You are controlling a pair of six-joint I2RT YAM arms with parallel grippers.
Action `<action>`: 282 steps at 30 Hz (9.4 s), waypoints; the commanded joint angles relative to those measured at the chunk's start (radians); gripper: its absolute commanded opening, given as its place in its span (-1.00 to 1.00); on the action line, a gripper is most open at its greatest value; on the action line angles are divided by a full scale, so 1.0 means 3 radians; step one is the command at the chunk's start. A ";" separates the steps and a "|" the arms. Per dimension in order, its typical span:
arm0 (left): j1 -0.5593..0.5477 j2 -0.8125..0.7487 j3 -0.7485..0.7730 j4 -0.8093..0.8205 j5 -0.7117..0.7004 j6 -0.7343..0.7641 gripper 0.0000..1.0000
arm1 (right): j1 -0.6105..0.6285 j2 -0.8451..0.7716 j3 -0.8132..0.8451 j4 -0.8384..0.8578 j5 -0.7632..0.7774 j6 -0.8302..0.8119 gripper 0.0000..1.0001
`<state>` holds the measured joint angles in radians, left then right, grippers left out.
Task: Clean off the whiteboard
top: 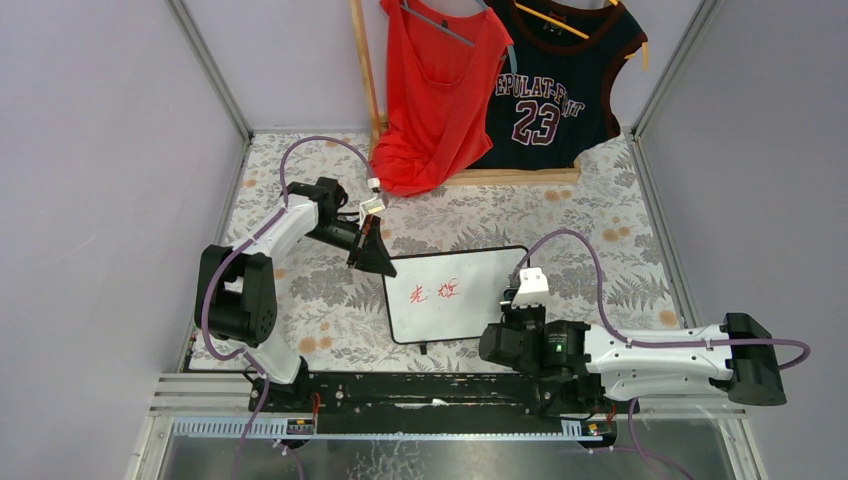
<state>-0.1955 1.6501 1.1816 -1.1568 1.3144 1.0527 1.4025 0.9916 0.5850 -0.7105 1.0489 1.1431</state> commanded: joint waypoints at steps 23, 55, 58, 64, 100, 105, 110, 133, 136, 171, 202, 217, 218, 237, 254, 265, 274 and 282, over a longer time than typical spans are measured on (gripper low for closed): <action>-0.0059 -0.0039 -0.0048 -0.0012 -0.0219 0.0179 -1.00 | -0.0007 0.1395 0.1018 0.2129 -0.0566 -0.1827 -1.00; -0.0072 -0.0041 -0.0025 -0.0012 -0.0242 0.0156 -1.00 | -0.0170 0.0891 0.0720 0.1716 -0.0393 -0.1639 -1.00; -0.0073 -0.0039 -0.0022 -0.0010 -0.0242 0.0152 -1.00 | -0.0078 0.1195 0.0875 0.1929 -0.0506 -0.1666 -1.00; -0.0074 -0.0027 -0.0014 -0.0010 -0.0238 0.0156 -1.00 | 0.0097 0.1717 0.1194 0.2271 -0.0715 -0.1762 -1.00; -0.0075 -0.0029 -0.0006 -0.0010 -0.0260 0.0128 -1.00 | 0.0130 0.1716 0.1093 0.2042 -0.0625 -0.1510 -1.00; -0.0074 -0.0032 -0.0005 -0.0005 -0.0256 0.0123 -1.00 | 0.0161 0.1989 0.1375 0.2259 -0.0786 -0.1725 -1.00; -0.0074 -0.0043 -0.0012 -0.0005 -0.0264 0.0119 -1.00 | 0.0158 0.1964 0.1392 0.2175 -0.0655 -0.1702 -1.00; -0.0080 -0.0030 -0.0012 -0.0009 -0.0266 0.0124 -1.00 | -0.0014 0.1418 0.1081 0.1711 -0.0453 -0.1555 -1.00; -0.0080 -0.0034 -0.0010 -0.0008 -0.0270 0.0120 -1.00 | 0.0009 0.1758 0.1295 0.2022 -0.0638 -0.1712 -1.00; -0.0089 -0.0032 -0.0008 -0.0006 -0.0286 0.0102 -1.00 | -0.0066 0.1362 0.1068 0.1916 -0.0530 -0.1692 -1.00; -0.0094 -0.0031 -0.0025 0.0011 -0.0295 0.0091 -1.00 | 0.0069 0.1609 0.1200 0.1531 -0.0224 -0.1450 -1.00; -0.0095 -0.0025 -0.0020 0.0008 -0.0299 0.0083 -1.00 | -0.0056 0.1385 0.1003 0.1705 -0.0404 -0.1503 -1.00; -0.0096 -0.0024 -0.0020 0.0007 -0.0297 0.0083 -1.00 | -0.0036 0.1456 0.1032 0.1778 -0.0455 -0.1507 -1.00; -0.0095 -0.0029 -0.0027 0.0010 -0.0293 0.0083 -1.00 | 0.0218 0.2218 0.1387 0.2178 -0.0766 -0.1505 -1.00; -0.0100 -0.0021 -0.0026 0.0011 -0.0298 0.0071 -1.00 | 0.0109 0.1788 0.1131 0.1343 -0.0166 -0.1013 -1.00; -0.0100 -0.0006 -0.0021 0.0010 -0.0312 0.0068 -1.00 | 0.0042 0.1141 0.0920 0.0722 0.0175 -0.0710 -1.00; -0.0100 0.0026 -0.0011 0.0072 -0.0329 0.0004 -1.00 | -0.0124 0.0209 0.0890 0.0031 0.0205 -0.0751 -1.00; -0.0105 0.0040 0.0008 0.0181 -0.0351 -0.0145 -1.00 | -0.0461 -0.0284 0.1149 -0.0312 0.0156 -0.1152 -0.99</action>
<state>-0.2070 1.6466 1.1816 -1.1397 1.2846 1.0164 1.3121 0.9451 0.8577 -0.7250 1.0573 0.8604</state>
